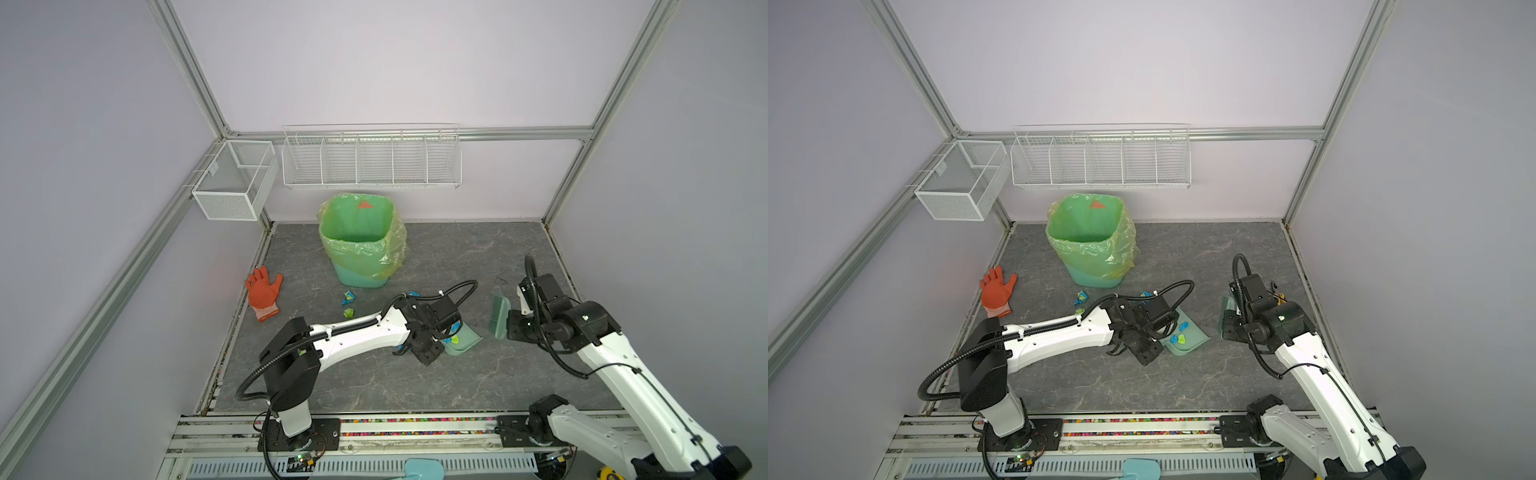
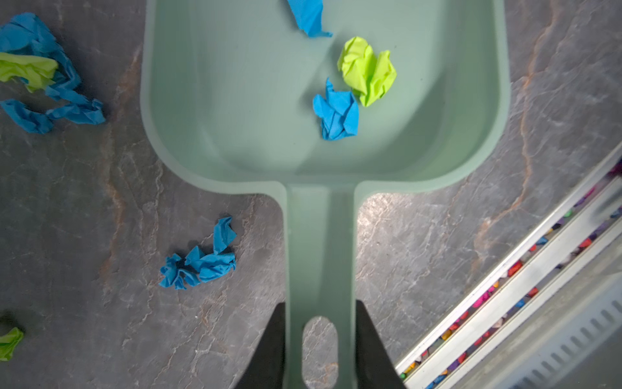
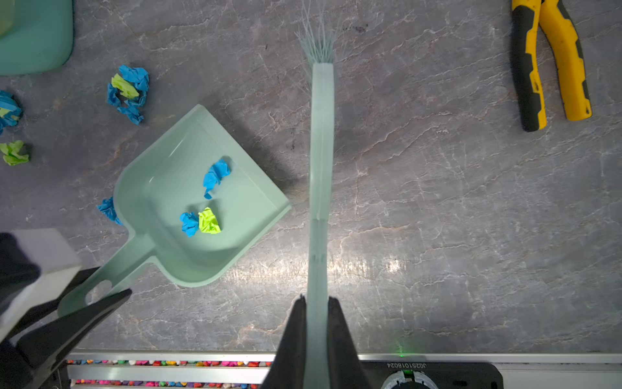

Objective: Sweep away the paper scraps from the table

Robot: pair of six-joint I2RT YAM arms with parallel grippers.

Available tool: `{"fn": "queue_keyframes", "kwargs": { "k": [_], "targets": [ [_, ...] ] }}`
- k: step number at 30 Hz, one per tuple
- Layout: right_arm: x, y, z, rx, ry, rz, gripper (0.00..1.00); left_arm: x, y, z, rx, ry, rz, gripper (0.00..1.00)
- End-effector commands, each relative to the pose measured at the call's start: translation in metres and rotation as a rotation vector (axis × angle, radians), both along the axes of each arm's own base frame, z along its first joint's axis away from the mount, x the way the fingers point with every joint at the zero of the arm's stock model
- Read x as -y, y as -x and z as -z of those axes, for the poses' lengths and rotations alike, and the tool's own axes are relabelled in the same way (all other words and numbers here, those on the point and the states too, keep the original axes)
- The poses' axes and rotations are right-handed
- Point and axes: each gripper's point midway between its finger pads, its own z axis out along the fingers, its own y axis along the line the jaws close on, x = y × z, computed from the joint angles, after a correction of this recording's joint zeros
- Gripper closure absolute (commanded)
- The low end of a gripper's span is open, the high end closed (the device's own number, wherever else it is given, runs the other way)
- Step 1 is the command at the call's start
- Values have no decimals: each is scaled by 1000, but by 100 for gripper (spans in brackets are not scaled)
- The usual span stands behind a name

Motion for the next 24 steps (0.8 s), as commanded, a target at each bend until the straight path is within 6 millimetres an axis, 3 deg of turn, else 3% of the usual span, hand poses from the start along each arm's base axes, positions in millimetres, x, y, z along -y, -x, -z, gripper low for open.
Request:
{"fn": "queue_keyframes", "kwargs": {
  "k": [1, 11, 24],
  "targets": [
    [-1, -11, -2, 47, -36, 42, 93, 7, -10, -27, 27, 81, -29, 100],
    [0, -24, 9, 60, -51, 91, 93, 11, -19, -49, 40, 140, -51, 100],
    [1, -42, 24, 70, -93, 126, 93, 11, -32, -92, 115, 191, -93, 100]
  ]
}}
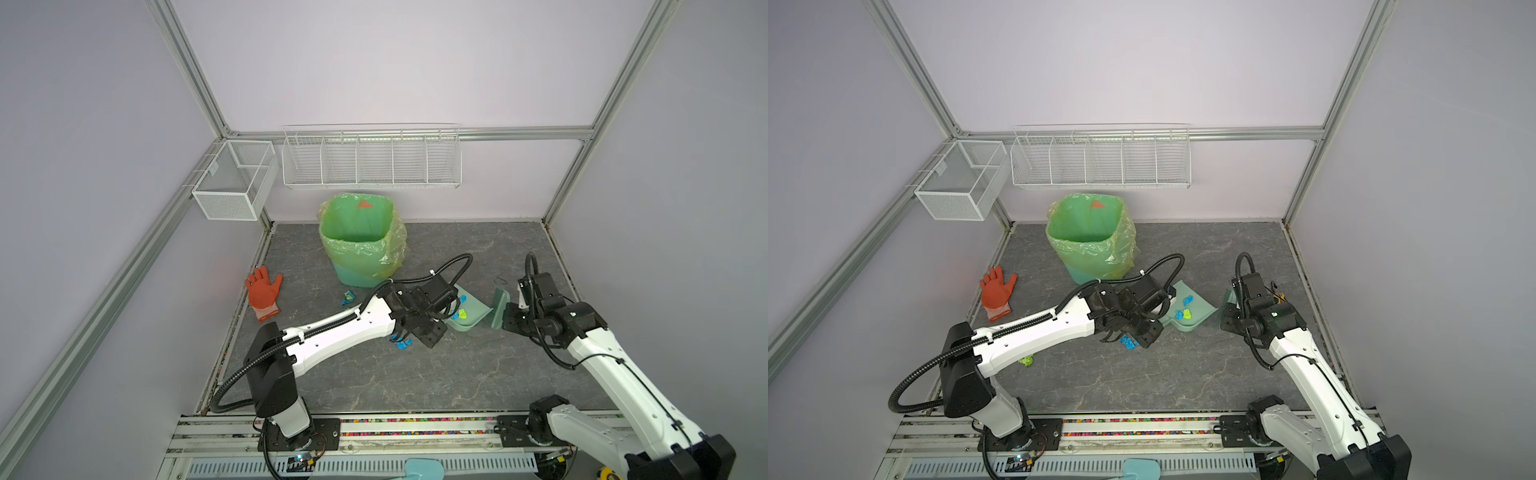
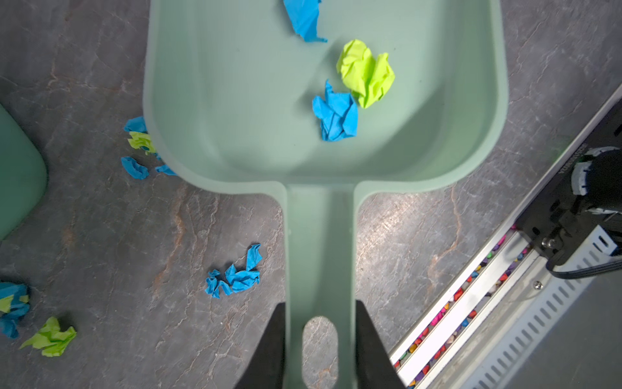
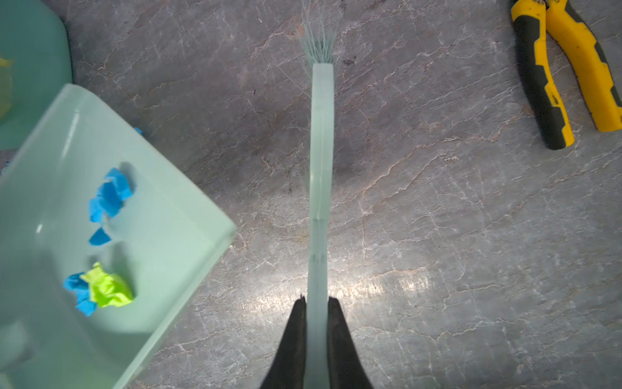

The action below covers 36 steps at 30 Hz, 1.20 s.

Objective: Sweep away the paper scraps from the table

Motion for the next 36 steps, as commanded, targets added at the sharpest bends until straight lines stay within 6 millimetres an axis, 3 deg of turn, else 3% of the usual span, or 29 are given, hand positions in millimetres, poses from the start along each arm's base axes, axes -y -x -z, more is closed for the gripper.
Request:
{"fn": "queue_keyframes", "kwargs": {
  "k": [1, 10, 11, 25, 36],
  "targets": [
    [-3, -10, 1, 25, -39, 21, 93, -4, -8, -24, 42, 22, -34, 100],
    [-5, -14, 2, 43, -67, 31, 93, 6, -20, -40, 84, 52, -56, 100],
    [-4, -9, 12, 23, -61, 35, 93, 7, -22, -42, 89, 53, -57, 100],
    [0, -4, 20, 27, -58, 47, 93, 9, -42, -69, 113, 80, -86, 100],
    [-1, -2, 21, 33, -65, 34, 93, -2, -66, -100, 121, 144, -142, 100]
  ]
}}
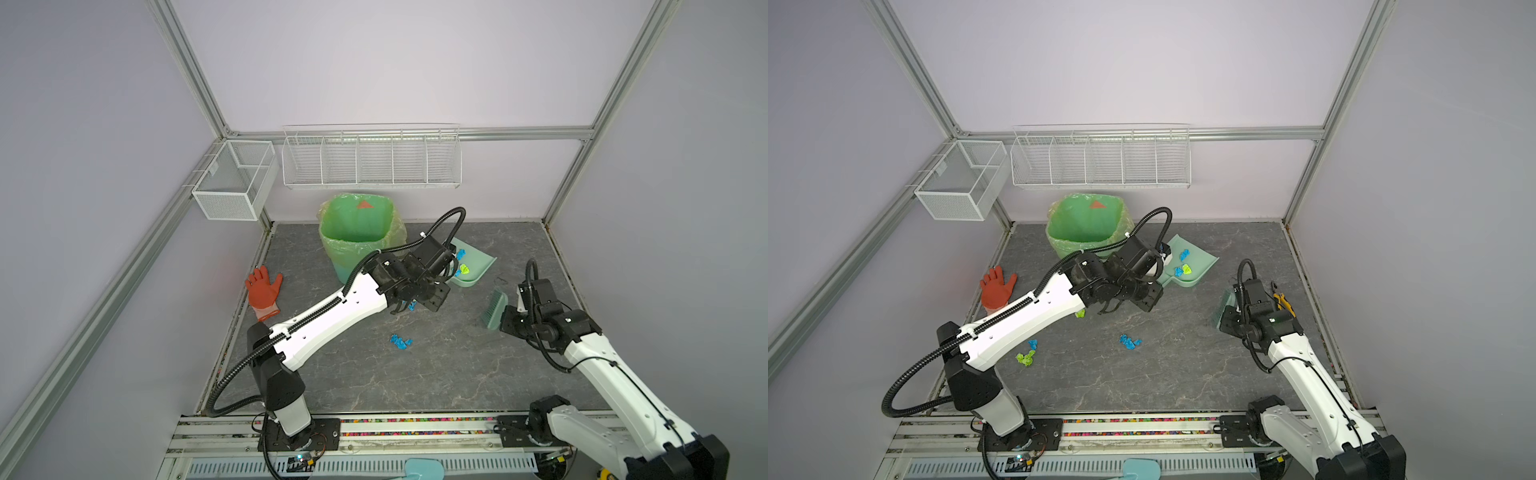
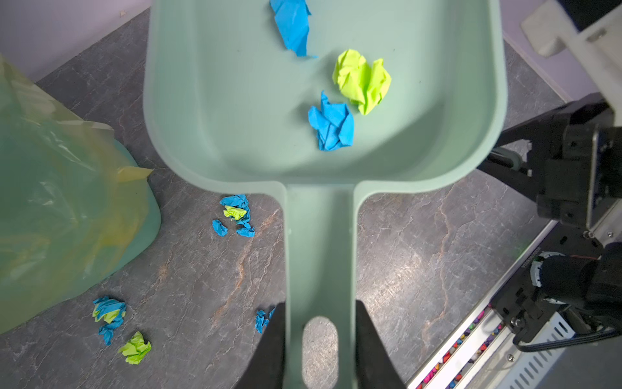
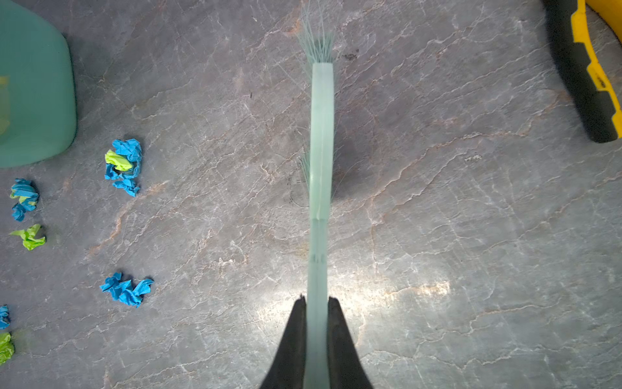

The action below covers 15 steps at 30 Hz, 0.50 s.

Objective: Sweep away the paper scraps from the table

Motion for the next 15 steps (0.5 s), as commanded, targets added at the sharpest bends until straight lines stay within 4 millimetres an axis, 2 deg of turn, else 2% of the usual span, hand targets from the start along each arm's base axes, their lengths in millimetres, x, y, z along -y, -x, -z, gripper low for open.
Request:
{"fn": "queue_keyframes", "kwargs": {
  "k": [1, 15],
  "targets": [
    [0, 1, -1, 9, -15, 6, 93, -9, -8, -11, -15, 16, -17, 100],
    [-1, 4, -3, 12, -23, 1, 93, -39, -33, -47, -42, 189, -99, 100]
  ]
}}
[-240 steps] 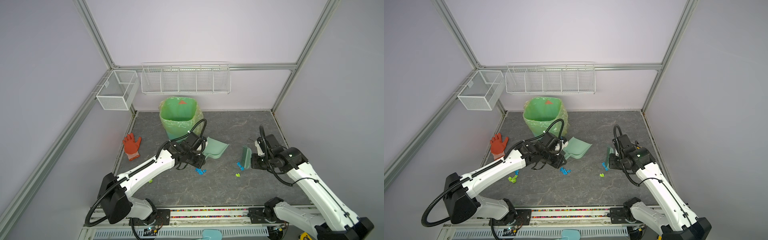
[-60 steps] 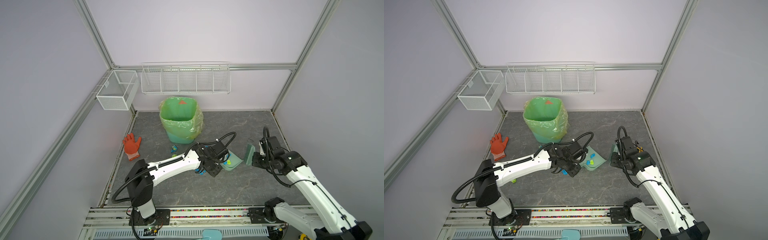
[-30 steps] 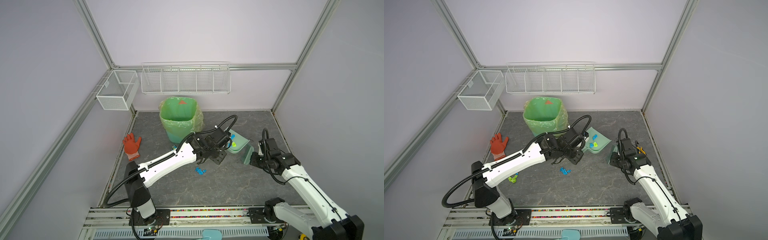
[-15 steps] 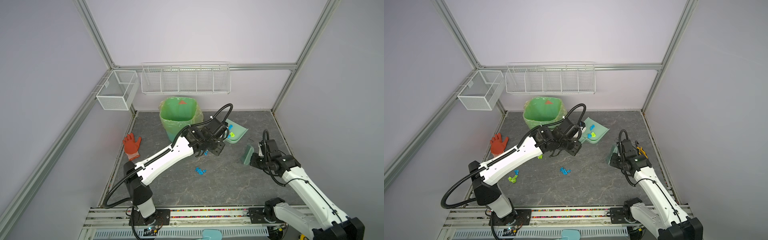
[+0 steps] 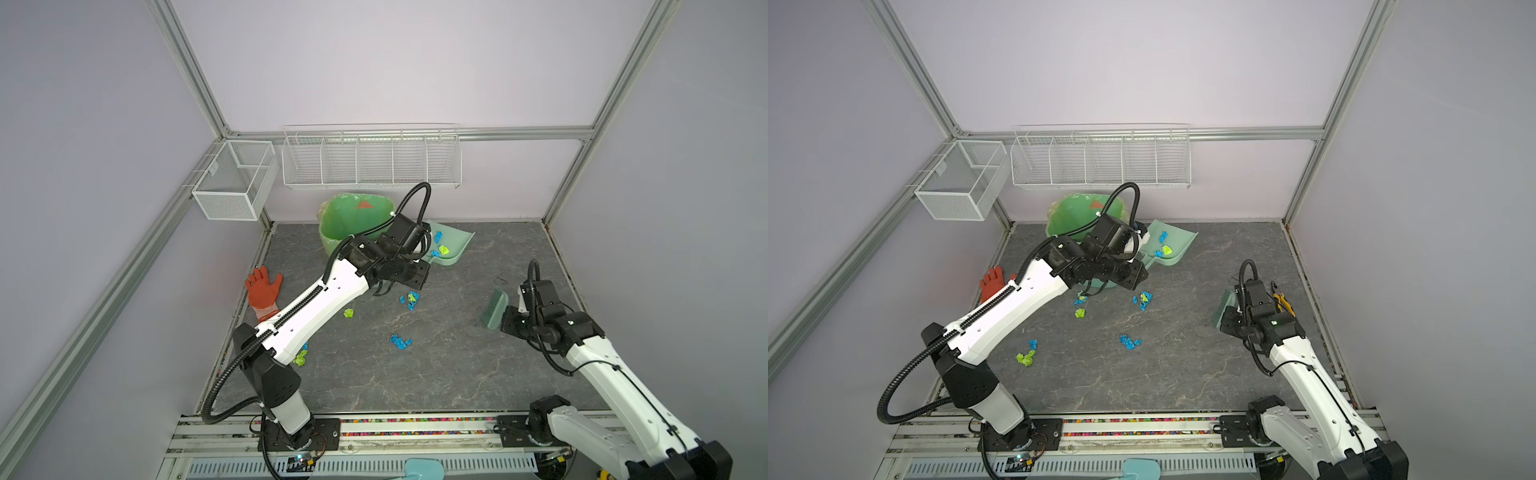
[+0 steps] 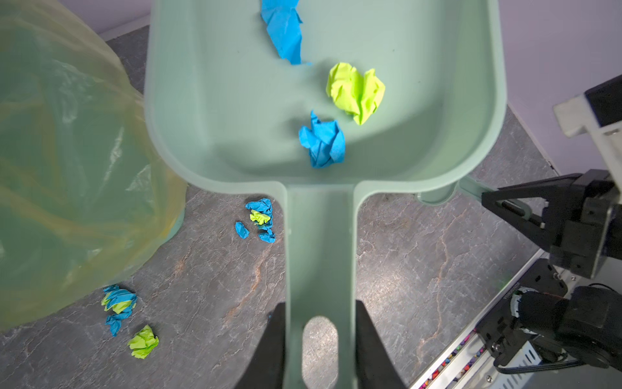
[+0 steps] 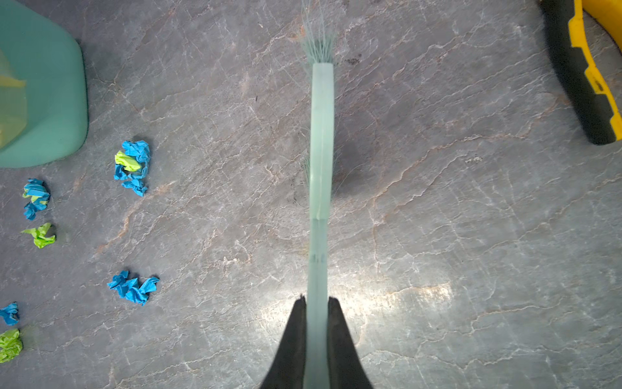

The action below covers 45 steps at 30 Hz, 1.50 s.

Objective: Sweep away the paper scraps from the table
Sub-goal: 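Carry the scrap-filled dustpan with the left gripper toward the green bin, then tilt the dustpan upright over the green bin with the left gripper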

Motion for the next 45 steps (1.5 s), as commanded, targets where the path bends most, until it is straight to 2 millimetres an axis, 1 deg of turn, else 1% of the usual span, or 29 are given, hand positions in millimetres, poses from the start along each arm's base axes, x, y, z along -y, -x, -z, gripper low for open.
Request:
{"fn": "queue_keyframes", "kwargs": {
  "k": [1, 10, 15, 20, 26, 28, 33, 38, 41, 45],
  "targets": [
    [-1, 2, 1, -6, -16, 0, 93, -6, 4, -25, 13, 78, -1, 100],
    [-7, -6, -1, -1, -42, -4, 93, -30, -10, -41, -3, 151, -53, 100],
    [-11, -8, 1, -6, -55, -7, 93, -38, -18, -50, -14, 213, -71, 100],
    [-13, -7, 3, -10, -62, -11, 93, -51, -27, -56, -23, 253, -107, 100],
    [-14, -7, 3, -11, -66, -10, 93, -66, -35, -64, -65, 364, -138, 100],
    [-14, -7, 3, -11, -66, -10, 93, -71, -37, -63, -84, 396, -149, 100],
    [-16, -8, 3, -12, -69, -13, 93, -79, -43, -64, -154, 524, -167, 100],
    [-16, -8, 3, -12, -68, -15, 93, -87, -48, -72, -212, 683, -152, 100],
    [-16, -7, 2, -10, -68, -15, 93, -90, -51, -82, -236, 806, -125, 100],
    [-16, -7, 1, -10, -70, -14, 93, -94, -58, -87, -294, 937, -119, 100]
  ]
}}
